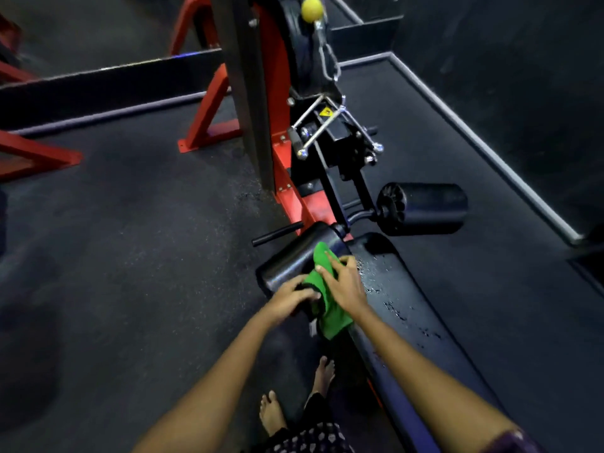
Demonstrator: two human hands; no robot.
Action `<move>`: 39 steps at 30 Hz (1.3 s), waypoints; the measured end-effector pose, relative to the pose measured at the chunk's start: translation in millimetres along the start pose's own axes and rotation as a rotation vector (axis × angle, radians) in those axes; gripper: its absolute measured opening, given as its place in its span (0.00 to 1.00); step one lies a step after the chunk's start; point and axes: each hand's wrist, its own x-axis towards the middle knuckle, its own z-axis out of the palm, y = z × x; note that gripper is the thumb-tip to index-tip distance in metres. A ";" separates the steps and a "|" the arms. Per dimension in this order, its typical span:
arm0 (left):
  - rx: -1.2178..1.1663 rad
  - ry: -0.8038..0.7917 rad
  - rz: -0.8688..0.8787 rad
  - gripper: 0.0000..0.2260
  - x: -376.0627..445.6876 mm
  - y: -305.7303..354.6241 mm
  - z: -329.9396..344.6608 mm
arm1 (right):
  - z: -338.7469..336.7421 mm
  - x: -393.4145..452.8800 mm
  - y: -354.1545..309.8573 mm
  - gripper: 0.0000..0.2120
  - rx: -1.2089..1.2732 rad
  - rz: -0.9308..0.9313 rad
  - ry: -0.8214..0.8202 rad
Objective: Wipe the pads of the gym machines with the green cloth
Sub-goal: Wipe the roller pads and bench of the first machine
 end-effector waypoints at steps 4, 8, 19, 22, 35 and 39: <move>-0.264 -0.057 -0.004 0.15 1.6 25.0 41.9 | -38.7 -11.2 -6.8 0.30 0.239 0.132 0.076; -0.349 0.045 -0.064 0.07 17.3 52.8 62.8 | -91.4 -0.3 13.5 0.39 0.661 0.473 0.070; -0.291 0.036 -0.165 0.10 65.9 126.3 114.5 | -201.4 -0.3 74.4 0.05 0.675 0.454 0.223; -0.171 0.039 -0.116 0.04 76.0 136.9 128.2 | -209.1 14.5 87.2 0.10 0.479 0.369 0.338; 0.057 0.164 0.002 0.09 169.5 141.1 164.7 | -229.4 93.1 119.2 0.09 -0.038 0.306 0.328; 0.126 0.132 -0.055 0.08 202.3 145.1 167.1 | -228.9 130.9 123.1 0.12 -0.109 0.387 0.310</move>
